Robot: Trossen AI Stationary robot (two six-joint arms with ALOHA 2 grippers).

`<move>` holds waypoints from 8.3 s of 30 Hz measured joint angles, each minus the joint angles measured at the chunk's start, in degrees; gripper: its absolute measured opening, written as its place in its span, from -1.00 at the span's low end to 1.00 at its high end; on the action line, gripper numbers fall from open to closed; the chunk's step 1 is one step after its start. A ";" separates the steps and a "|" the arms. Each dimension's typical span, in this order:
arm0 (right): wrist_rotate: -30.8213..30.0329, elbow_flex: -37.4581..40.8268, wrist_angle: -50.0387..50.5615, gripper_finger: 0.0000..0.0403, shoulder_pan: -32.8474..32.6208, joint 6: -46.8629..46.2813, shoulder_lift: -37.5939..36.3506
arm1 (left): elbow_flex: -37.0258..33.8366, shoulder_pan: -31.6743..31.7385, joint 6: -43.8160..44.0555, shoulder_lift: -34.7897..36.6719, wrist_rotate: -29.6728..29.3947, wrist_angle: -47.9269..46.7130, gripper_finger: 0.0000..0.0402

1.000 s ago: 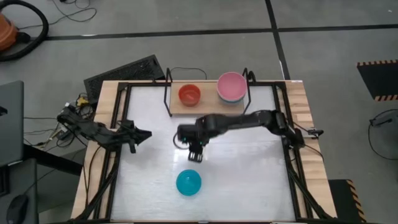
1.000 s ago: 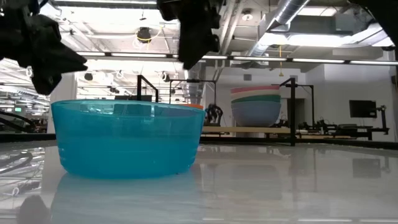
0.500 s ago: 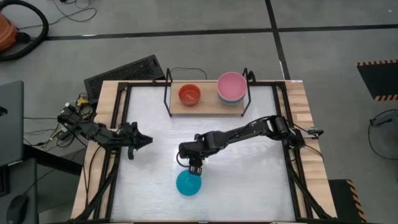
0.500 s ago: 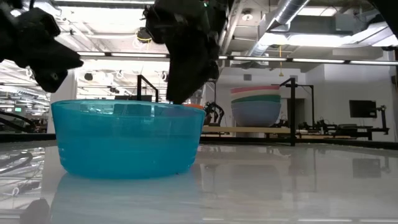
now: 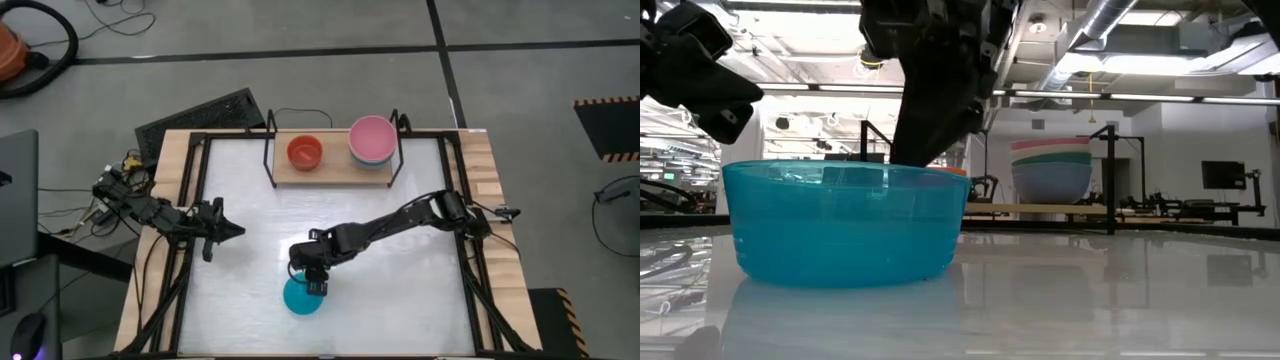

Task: Place and stack bowls onto a shelf
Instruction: Stack the small light blue bowl on top of the small orange bowl on the shelf, then return to Home Position

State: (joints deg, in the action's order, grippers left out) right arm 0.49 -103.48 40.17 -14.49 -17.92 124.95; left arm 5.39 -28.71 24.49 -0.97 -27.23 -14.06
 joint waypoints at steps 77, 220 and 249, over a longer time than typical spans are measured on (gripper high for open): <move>3.63 -21.66 12.73 -0.77 45.39 2.94 3.69 | -1.16 12.81 -8.17 -0.50 14.25 5.15 -1.00; -42.01 102.90 -45.56 -0.17 -0.36 23.96 -124.17 | -1.11 12.79 -10.77 -0.52 7.37 4.98 -1.00; -41.83 102.90 -45.38 -0.17 -0.36 23.94 -124.17 | -1.11 12.77 -10.77 -0.52 7.35 4.94 -1.00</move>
State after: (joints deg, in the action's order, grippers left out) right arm -41.34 -0.58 -5.21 -14.85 6.02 0.78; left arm 4.27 -15.94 13.72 -1.49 -19.88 -9.13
